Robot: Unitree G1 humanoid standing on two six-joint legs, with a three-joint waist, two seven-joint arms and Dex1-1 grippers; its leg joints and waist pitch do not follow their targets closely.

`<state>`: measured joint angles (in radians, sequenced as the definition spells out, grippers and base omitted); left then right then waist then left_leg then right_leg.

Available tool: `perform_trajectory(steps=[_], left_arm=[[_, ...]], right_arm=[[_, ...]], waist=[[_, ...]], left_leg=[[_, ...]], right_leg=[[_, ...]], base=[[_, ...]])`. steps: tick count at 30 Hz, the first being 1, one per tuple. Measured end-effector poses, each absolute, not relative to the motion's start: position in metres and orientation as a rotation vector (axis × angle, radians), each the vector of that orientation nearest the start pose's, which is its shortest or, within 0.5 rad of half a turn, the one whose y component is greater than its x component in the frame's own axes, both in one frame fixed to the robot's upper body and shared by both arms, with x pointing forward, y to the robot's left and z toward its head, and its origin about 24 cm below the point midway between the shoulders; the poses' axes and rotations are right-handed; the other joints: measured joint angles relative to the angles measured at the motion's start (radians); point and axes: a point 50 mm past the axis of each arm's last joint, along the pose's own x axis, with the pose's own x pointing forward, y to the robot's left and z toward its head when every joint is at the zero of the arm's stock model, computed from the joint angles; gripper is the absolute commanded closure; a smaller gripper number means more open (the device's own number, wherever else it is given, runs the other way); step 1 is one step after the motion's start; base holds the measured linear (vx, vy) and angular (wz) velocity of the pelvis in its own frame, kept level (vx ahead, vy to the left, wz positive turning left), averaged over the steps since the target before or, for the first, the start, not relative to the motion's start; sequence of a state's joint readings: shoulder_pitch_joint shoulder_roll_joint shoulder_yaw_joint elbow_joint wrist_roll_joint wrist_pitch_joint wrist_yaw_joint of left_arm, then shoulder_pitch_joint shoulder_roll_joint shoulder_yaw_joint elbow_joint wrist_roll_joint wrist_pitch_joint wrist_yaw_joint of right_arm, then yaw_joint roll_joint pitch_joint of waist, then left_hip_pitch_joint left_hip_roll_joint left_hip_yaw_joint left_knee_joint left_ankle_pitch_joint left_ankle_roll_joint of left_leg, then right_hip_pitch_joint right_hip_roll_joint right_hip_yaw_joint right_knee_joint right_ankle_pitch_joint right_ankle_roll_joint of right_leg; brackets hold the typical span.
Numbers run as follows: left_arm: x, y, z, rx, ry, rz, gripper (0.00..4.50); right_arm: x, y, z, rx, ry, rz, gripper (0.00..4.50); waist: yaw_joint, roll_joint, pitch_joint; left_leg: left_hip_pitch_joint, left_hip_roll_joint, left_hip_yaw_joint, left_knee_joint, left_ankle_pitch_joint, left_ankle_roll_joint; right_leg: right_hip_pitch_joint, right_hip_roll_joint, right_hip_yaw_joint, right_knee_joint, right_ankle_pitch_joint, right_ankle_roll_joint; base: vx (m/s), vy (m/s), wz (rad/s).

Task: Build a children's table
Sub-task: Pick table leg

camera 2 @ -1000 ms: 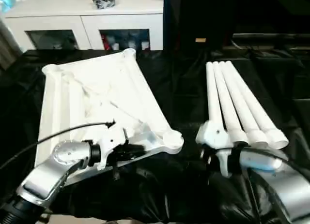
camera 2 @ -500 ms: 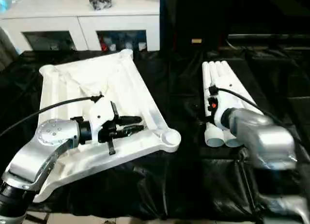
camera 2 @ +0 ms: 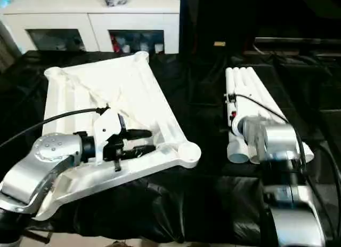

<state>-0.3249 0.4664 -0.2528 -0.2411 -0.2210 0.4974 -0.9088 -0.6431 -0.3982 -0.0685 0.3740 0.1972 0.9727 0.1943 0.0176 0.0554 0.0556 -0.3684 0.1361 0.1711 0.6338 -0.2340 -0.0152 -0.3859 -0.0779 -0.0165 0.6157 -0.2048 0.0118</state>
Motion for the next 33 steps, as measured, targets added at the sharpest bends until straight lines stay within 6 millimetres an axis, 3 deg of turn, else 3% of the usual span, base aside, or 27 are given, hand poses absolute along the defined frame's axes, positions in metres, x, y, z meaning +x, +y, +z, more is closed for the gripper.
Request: perform_trajectory(steps=[13,19,33], left_arm=[[0.255,0.111,0.116,0.334,0.198,-1.242,2.27],[0.252,0.110,0.113,0.341,0.224,-1.281,2.20],[0.254,0.108,0.112,0.383,0.218,-1.257,1.01]], right_arm=[[0.343,-0.217,0.077,-0.011,0.806,0.056,0.00],[0.342,-0.216,0.074,0.028,0.861,0.064,0.57],[0.350,-0.220,0.071,0.103,0.901,0.043,1.76]], waist=[[0.013,-0.003,0.001],[0.014,-0.006,0.002],[0.014,-0.012,0.002]], left_leg=[[0.000,0.001,0.002,0.000,0.002,-0.001],[0.000,0.001,0.002,0.000,0.002,-0.001],[0.000,0.002,0.002,0.000,0.005,-0.008]], right_leg=[[-0.001,0.000,0.000,0.002,0.000,0.000],[-0.002,0.000,0.000,0.003,0.000,0.000],[-0.005,0.000,0.000,0.011,0.000,0.000]], base=[[0.000,0.000,0.00],[0.000,0.000,0.00],[0.000,0.000,0.00]])
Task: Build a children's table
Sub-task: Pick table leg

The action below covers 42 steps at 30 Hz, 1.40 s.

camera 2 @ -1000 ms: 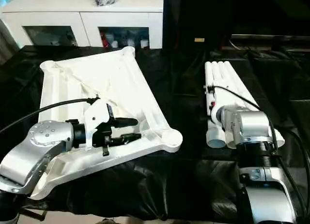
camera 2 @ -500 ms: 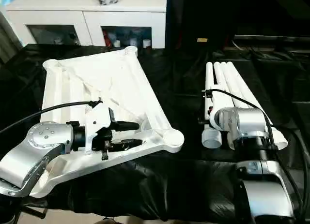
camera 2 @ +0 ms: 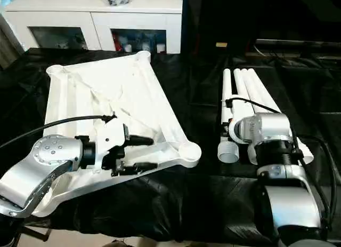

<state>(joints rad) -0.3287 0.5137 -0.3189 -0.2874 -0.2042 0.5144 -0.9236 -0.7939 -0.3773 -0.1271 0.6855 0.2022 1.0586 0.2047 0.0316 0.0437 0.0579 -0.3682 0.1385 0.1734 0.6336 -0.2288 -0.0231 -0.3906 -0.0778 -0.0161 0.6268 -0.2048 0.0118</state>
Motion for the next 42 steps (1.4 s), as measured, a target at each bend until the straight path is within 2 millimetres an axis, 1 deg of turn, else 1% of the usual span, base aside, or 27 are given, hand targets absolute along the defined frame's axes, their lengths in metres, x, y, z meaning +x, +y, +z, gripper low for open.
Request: perform_trajectory(steps=[1,2,3,4,6,7,8,9,10,12,14,16,17,19,21,23,27,29,31,35,37,39,40,42], left_arm=[[0.256,0.106,0.112,0.376,0.207,-1.243,0.99],[0.257,0.106,0.113,0.368,0.196,-1.231,0.85],[0.259,0.105,0.113,0.355,0.184,-1.210,0.85],[0.263,0.105,0.114,0.340,0.174,-1.185,0.58],[0.270,0.103,0.117,0.313,0.177,-1.142,0.58],[0.274,0.103,0.118,0.290,0.169,-1.114,0.54],[0.279,0.101,0.119,0.271,0.157,-1.094,0.38],[0.281,0.099,0.119,0.260,0.152,-1.082,0.38],[0.285,0.097,0.119,0.247,0.145,-1.064,0.15],[0.290,0.095,0.119,0.224,0.143,-1.036,0.18],[0.298,0.090,0.125,0.176,0.121,-0.998,0.03],[0.308,0.084,0.136,0.092,0.099,-0.952,0.00],[0.317,0.079,0.146,-0.001,0.105,-0.913,0.00],[0.324,0.074,0.161,-0.113,0.105,-0.906,0.00],[0.325,0.068,0.168,-0.259,0.118,-0.939,0.00],[0.326,0.062,0.169,-0.393,0.156,-0.963,0.00],[0.331,0.053,0.169,-0.611,0.238,-0.934,0.00],[0.333,0.052,0.171,-0.679,0.254,-0.926,0.00],[0.332,0.050,0.174,-0.751,0.255,-0.936,0.00],[0.331,0.050,0.179,-0.815,0.255,-0.952,0.00],[0.332,0.049,0.183,-0.815,0.252,-0.952,0.00],[0.332,0.048,0.182,-0.809,0.267,-0.940,0.00],[0.332,0.049,0.181,-0.802,0.282,-0.923,0.17],[0.333,0.049,0.179,-0.783,0.294,-0.888,0.34]], right_arm=[[0.350,-0.221,0.071,0.112,0.897,0.037,1.80],[0.350,-0.222,0.070,0.118,0.889,0.035,1.89],[0.351,-0.222,0.070,0.123,0.882,0.034,1.89],[0.351,-0.223,0.070,0.124,0.873,0.035,2.16],[0.353,-0.224,0.070,0.129,0.848,0.040,2.21],[0.354,-0.224,0.071,0.143,0.828,0.048,2.35],[0.355,-0.223,0.072,0.177,0.798,0.066,2.47],[0.357,-0.222,0.074,0.200,0.773,0.077,2.47],[0.358,-0.223,0.076,0.223,0.744,0.086,2.59],[0.359,-0.225,0.079,0.258,0.696,0.100,2.64],[0.358,-0.225,0.083,0.285,0.616,0.150,2.66],[0.357,-0.221,0.090,0.331,0.538,0.227,2.66],[0.353,-0.218,0.097,0.373,0.475,0.301,2.66],[0.350,-0.206,0.114,0.410,0.371,0.435,2.66],[0.343,-0.199,0.128,0.430,0.281,0.557,2.67],[0.334,-0.194,0.139,0.441,0.213,0.662,2.67],[0.313,-0.184,0.143,0.481,0.159,0.826,2.67],[0.307,-0.177,0.147,0.500,0.145,0.892,2.67],[0.304,-0.174,0.151,0.498,0.132,0.925,2.67],[0.299,-0.171,0.150,0.484,0.141,0.944,2.67],[0.298,-0.169,0.147,0.481,0.156,0.952,2.67],[0.297,-0.166,0.148,0.476,0.160,0.967,2.67],[0.296,-0.163,0.150,0.465,0.159,0.978,2.67],[0.295,-0.159,0.151,0.453,0.157,0.986,2.67]], waist=[[0.000,0.000,0.000],[0.000,0.000,0.000],[0.000,0.000,0.000],[0.000,0.000,0.000],[0.000,0.000,0.000],[0.000,0.000,0.000],[0.001,0.000,0.000],[0.002,0.000,0.000],[0.002,0.000,0.000],[0.003,0.000,0.000],[0.006,0.001,0.000],[0.010,0.001,0.000],[0.015,0.001,0.000],[0.019,0.002,-0.001],[0.025,0.002,-0.001],[0.030,0.002,-0.001],[0.039,0.002,-0.001],[0.038,0.002,-0.001],[0.038,0.002,-0.001],[0.036,0.002,0.000],[0.036,0.001,0.000],[0.036,0.001,0.000],[0.036,0.001,0.000],[0.035,0.001,0.000]], left_leg=[[0.000,0.000,0.000,0.000,0.001,0.000],[0.000,0.000,0.000,0.000,0.001,0.000],[0.000,0.000,0.000,0.000,0.001,-0.001],[0.000,0.000,0.000,0.000,0.002,-0.001],[-0.001,0.000,0.001,0.000,0.003,-0.002],[-0.001,0.000,0.001,0.000,0.003,-0.001],[-0.002,0.001,0.001,0.000,0.003,-0.001],[-0.003,0.001,0.001,0.000,0.003,-0.001],[-0.005,0.001,0.001,0.000,0.003,-0.001],[-0.008,0.001,0.001,0.000,0.006,0.003],[-0.013,0.001,0.001,0.000,0.007,0.006],[-0.017,0.001,0.001,0.000,0.009,0.009],[-0.017,0.001,0.001,0.001,0.009,0.010],[-0.016,0.002,0.001,0.001,0.009,0.011],[-0.016,0.002,0.001,0.001,0.008,0.011],[-0.017,0.002,0.001,0.001,0.009,0.012],[-0.018,0.002,0.001,0.003,0.010,0.013],[-0.018,0.002,0.001,0.003,0.010,0.014],[-0.018,0.002,0.001,0.003,0.010,0.013],[-0.017,0.002,0.001,0.003,0.011,0.013],[-0.018,0.002,0.001,0.003,0.011,0.013],[-0.019,0.002,0.001,0.003,0.010,0.013],[-0.019,0.002,0.001,0.003,0.010,0.013],[-0.019,0.002,0.001,0.003,0.010,0.014]], right_leg=[[0.000,0.000,0.000,0.000,0.000,0.000],[0.000,0.000,0.000,0.001,0.000,0.000],[0.000,0.000,0.000,0.001,0.000,0.000],[-0.001,0.000,0.000,0.002,0.000,0.000],[-0.002,0.000,0.000,0.002,0.001,-0.001],[-0.002,0.000,0.000,0.003,0.001,-0.001],[-0.003,0.000,0.000,0.003,0.001,-0.001],[-0.004,0.000,0.000,0.003,0.001,-0.001],[-0.007,0.000,0.000,0.003,0.001,-0.001],[-0.010,0.000,0.000,0.004,0.001,-0.001],[-0.013,0.000,-0.001,0.004,0.001,-0.001],[-0.016,0.000,-0.001,0.004,0.001,-0.002],[-0.016,0.000,-0.001,0.004,0.001,-0.002],[-0.016,0.000,-0.001,0.004,0.002,-0.003],[-0.016,0.000,-0.002,0.004,0.002,-0.003],[-0.016,0.000,-0.002,0.004,0.002,-0.003],[-0.016,0.000,-0.002,0.004,0.002,-0.003],[-0.016,0.000,-0.002,0.003,0.003,-0.005],[-0.015,0.000,-0.002,0.003,0.003,-0.005],[-0.015,0.000,-0.003,0.003,0.004,-0.005],[-0.015,0.000,-0.003,0.002,0.004,-0.005],[-0.015,0.000,-0.003,0.001,0.004,-0.005],[-0.015,0.000,-0.003,0.001,0.004,-0.005],[-0.015,0.000,-0.003,0.001,0.004,-0.005]], base=[[0.000,0.000,0.00],[0.000,0.000,0.00],[0.000,0.000,0.00],[0.000,0.000,0.00],[0.000,0.000,0.00],[0.000,0.000,0.00],[0.000,0.000,0.00],[0.000,0.000,0.00],[0.000,0.000,0.00],[0.000,0.000,0.00],[0.000,0.000,0.00],[0.000,0.000,0.00],[0.000,0.000,0.00],[0.000,0.000,0.00],[0.000,0.000,0.00],[0.000,0.000,0.00],[0.000,0.000,0.00],[0.000,0.000,0.00],[0.000,0.000,0.00],[0.000,0.000,0.00],[0.000,0.000,0.00],[0.000,0.000,0.00],[0.000,0.000,0.00],[0.000,0.000,0.00]])
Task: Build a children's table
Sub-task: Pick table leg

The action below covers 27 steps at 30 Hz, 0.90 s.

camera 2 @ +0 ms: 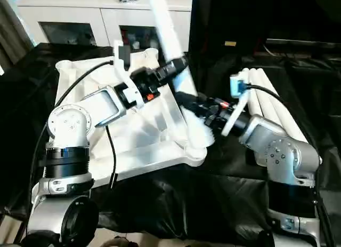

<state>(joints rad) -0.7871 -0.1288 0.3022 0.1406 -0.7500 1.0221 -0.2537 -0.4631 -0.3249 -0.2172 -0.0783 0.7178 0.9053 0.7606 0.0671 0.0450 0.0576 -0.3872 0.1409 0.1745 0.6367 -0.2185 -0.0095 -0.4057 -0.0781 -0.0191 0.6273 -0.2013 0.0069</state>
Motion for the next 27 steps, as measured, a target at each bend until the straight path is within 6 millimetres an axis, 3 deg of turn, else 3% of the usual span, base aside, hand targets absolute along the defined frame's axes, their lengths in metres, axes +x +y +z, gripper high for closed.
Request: perform_trajectory(steps=[2,4,8,27], left_arm=[[0.335,0.048,0.178,-0.747,0.295,-0.858,0.37],[0.334,0.045,0.178,-0.728,0.300,-0.855,0.74],[0.334,0.045,0.180,-0.711,0.287,-0.836,1.06],[0.334,0.050,0.187,-0.710,0.223,-0.806,2.52]], right_arm=[[0.297,-0.155,0.148,0.444,0.178,0.971,2.67],[0.297,-0.150,0.146,0.446,0.187,0.975,2.67],[0.298,-0.146,0.145,0.440,0.196,0.968,2.67],[0.303,-0.139,0.148,0.380,0.170,0.932,2.67]], waist=[[0.000,0.000,0.000],[0.001,-0.001,0.000],[0.001,-0.001,0.001],[0.000,-0.005,0.003]], left_leg=[[-0.001,0.000,0.000,0.000,0.000,0.000],[-0.001,0.000,0.000,0.000,0.000,0.000],[-0.002,0.000,0.000,0.000,0.000,0.000],[-0.002,0.000,0.000,0.000,0.000,0.000]], right_leg=[[0.000,0.000,0.000,-0.001,0.000,0.000],[0.000,0.000,-0.001,-0.001,0.000,0.000],[0.000,0.000,-0.001,-0.002,0.000,0.000],[0.000,0.000,-0.001,-0.002,0.000,0.000]], base=[[0.000,0.000,0.00],[0.000,0.000,0.00],[0.000,0.000,0.00],[0.000,0.000,0.00]])
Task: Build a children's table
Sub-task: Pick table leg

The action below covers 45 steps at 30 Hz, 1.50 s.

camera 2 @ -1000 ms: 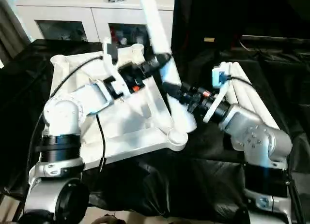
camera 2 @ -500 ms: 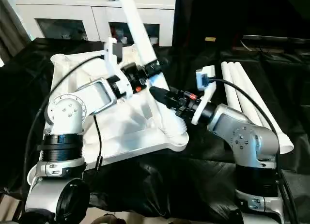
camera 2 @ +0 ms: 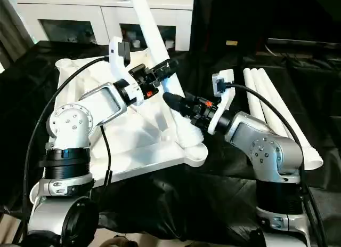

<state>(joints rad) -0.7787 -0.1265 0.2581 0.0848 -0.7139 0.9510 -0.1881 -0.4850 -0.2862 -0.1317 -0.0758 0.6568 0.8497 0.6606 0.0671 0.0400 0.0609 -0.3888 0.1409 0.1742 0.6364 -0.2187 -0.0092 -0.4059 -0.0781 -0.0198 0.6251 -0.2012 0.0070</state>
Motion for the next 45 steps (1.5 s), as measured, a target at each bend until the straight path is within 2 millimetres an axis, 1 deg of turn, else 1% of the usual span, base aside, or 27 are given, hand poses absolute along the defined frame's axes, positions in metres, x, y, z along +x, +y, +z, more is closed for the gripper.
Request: perform_trajectory(steps=[1,2,3,5,7,9,10,11,14,20,25,30,34,35,39,40,41,43,44,45], left_arm=[[0.334,0.051,0.188,-0.705,0.213,-0.814,2.59],[0.334,0.052,0.189,-0.703,0.205,-0.817,2.61],[0.333,0.053,0.191,-0.700,0.195,-0.822,2.62],[0.330,0.047,0.192,-0.663,0.192,-0.876,2.62],[0.328,0.043,0.192,-0.629,0.195,-0.917,2.65],[0.326,0.043,0.193,-0.588,0.192,-0.968,2.66],[0.325,0.043,0.194,-0.571,0.188,-0.996,2.66],[0.325,0.044,0.194,-0.563,0.186,-1.008,2.66],[0.319,0.043,0.195,-0.483,0.193,-1.144,2.66],[0.314,0.044,0.199,-0.427,0.173,-1.287,2.66],[0.310,0.044,0.203,-0.393,0.138,-1.391,2.66],[0.308,0.043,0.209,-0.380,0.106,-1.441,2.66],[0.307,0.043,0.209,-0.383,0.099,-1.464,2.66],[0.307,0.043,0.210,-0.382,0.099,-1.467,2.66],[0.307,0.044,0.210,-0.381,0.097,-1.468,2.66],[0.307,0.043,0.210,-0.381,0.097,-1.469,2.66],[0.307,0.043,0.210,-0.381,0.097,-1.470,2.66],[0.307,0.044,0.209,-0.381,0.097,-1.469,2.66],[0.307,0.044,0.209,-0.380,0.098,-1.468,2.66],[0.307,0.044,0.209,-0.380,0.098,-1.468,2.66]], right_arm=[[0.303,-0.138,0.149,0.377,0.168,0.936,2.67],[0.303,-0.137,0.150,0.374,0.164,0.939,2.11],[0.304,-0.137,0.152,0.371,0.161,0.942,1.97],[0.305,-0.137,0.156,0.364,0.153,0.949,1.91],[0.305,-0.137,0.158,0.361,0.155,0.964,1.63],[0.304,-0.141,0.158,0.342,0.171,0.976,1.55],[0.303,-0.143,0.158,0.333,0.176,0.979,1.35],[0.303,-0.143,0.158,0.328,0.180,0.985,1.35],[0.297,-0.148,0.157,0.271,0.247,1.068,1.25],[0.289,-0.153,0.158,0.241,0.303,1.178,1.25],[0.280,-0.157,0.155,0.189,0.373,1.281,1.25],[0.276,-0.155,0.151,0.172,0.415,1.333,1.25],[0.275,-0.154,0.147,0.151,0.446,1.354,1.25],[0.275,-0.154,0.147,0.150,0.448,1.356,1.53],[0.274,-0.153,0.147,0.157,0.449,1.375,1.65],[0.274,-0.153,0.147,0.158,0.449,1.377,1.94],[0.274,-0.153,0.146,0.160,0.451,1.378,1.94],[0.273,-0.152,0.146,0.161,0.454,1.384,2.05],[0.273,-0.152,0.146,0.162,0.454,1.385,2.17],[0.273,-0.152,0.146,0.161,0.454,1.384,2.17]], waist=[[-0.001,0.000,0.000],[-0.003,0.000,0.000],[-0.004,0.000,0.000],[-0.004,0.001,0.000],[-0.001,0.001,0.000],[-0.002,0.003,0.000],[-0.003,0.003,0.000],[-0.003,0.003,-0.001],[-0.004,0.005,-0.001],[-0.007,0.007,-0.001],[-0.006,0.008,-0.001],[-0.006,0.008,-0.001],[-0.006,0.008,-0.001],[-0.006,0.008,-0.001],[-0.006,0.008,-0.001],[-0.006,0.008,-0.001],[-0.005,0.008,-0.001],[-0.006,0.008,-0.001],[-0.006,0.008,-0.001],[-0.006,0.008,-0.001]], left_leg=[[0.000,0.000,0.000,0.000,0.000,0.000],[0.000,0.000,0.000,0.000,0.000,0.000],[0.000,0.000,0.000,0.000,0.000,0.000],[0.000,0.000,0.000,0.000,0.000,0.000],[0.000,0.000,0.000,0.000,0.000,0.000],[0.000,0.000,0.000,0.000,0.000,0.000],[0.000,0.000,0.000,0.000,0.000,0.000],[0.000,0.000,0.000,0.000,0.000,0.000],[0.000,0.000,0.000,-0.001,0.000,0.000],[0.001,0.000,0.000,-0.001,0.000,0.000],[0.002,0.000,0.000,0.000,0.000,-0.001],[0.003,0.000,0.000,0.000,0.000,-0.001],[0.003,0.000,0.000,0.000,0.000,-0.001],[0.003,0.000,0.000,0.000,0.000,-0.001],[0.003,0.000,0.000,0.000,0.000,-0.001],[0.003,0.000,0.000,0.000,0.000,-0.001],[0.003,0.000,0.000,0.000,0.000,-0.001],[0.003,0.000,0.000,0.000,0.000,-0.001],[0.003,0.000,0.000,0.000,0.000,-0.001],[0.003,0.000,0.000,0.000,0.000,-0.001]], right_leg=[[0.000,0.000,0.000,0.000,0.000,0.000],[0.000,0.000,0.000,0.000,0.000,0.000],[0.000,0.000,0.000,0.000,0.000,0.000],[0.000,0.000,0.000,0.000,0.000,0.000],[0.000,0.000,0.000,0.000,0.000,0.000],[0.000,0.000,0.000,0.000,0.000,0.000],[0.000,0.000,0.000,0.000,0.000,0.000],[0.000,0.000,0.000,0.000,0.000,0.000],[0.000,0.000,0.000,0.000,0.000,0.000],[0.000,0.000,0.000,0.002,0.000,0.000],[0.002,0.000,0.000,0.002,0.000,0.000],[0.002,0.000,0.000,0.002,0.000,0.000],[0.002,0.000,0.000,0.002,0.000,0.000],[0.002,0.000,0.000,0.002,0.000,0.000],[0.002,0.000,0.000,0.002,0.000,0.000],[0.002,0.000,0.000,0.002,0.000,0.000],[0.002,0.000,0.000,0.002,0.000,0.000],[0.002,0.000,0.000,0.003,0.000,0.000],[0.002,0.000,0.000,0.003,0.000,0.000],[0.002,0.000,0.000,0.003,0.000,0.000]], base=[[0.000,0.000,0.00],[0.000,0.000,0.00],[0.000,0.000,0.00],[0.000,0.000,0.00],[0.000,0.000,0.00],[0.000,0.000,0.00],[0.000,0.000,0.00],[0.000,0.000,0.00],[0.000,0.000,0.00],[0.000,0.000,0.00],[0.000,0.000,0.00],[0.000,0.000,0.00],[0.000,0.000,0.00],[0.000,0.000,0.00],[0.000,0.000,0.00],[0.000,0.000,0.00],[0.000,0.000,0.00],[0.000,0.000,0.00],[0.000,0.000,0.00],[0.000,0.000,0.00]])
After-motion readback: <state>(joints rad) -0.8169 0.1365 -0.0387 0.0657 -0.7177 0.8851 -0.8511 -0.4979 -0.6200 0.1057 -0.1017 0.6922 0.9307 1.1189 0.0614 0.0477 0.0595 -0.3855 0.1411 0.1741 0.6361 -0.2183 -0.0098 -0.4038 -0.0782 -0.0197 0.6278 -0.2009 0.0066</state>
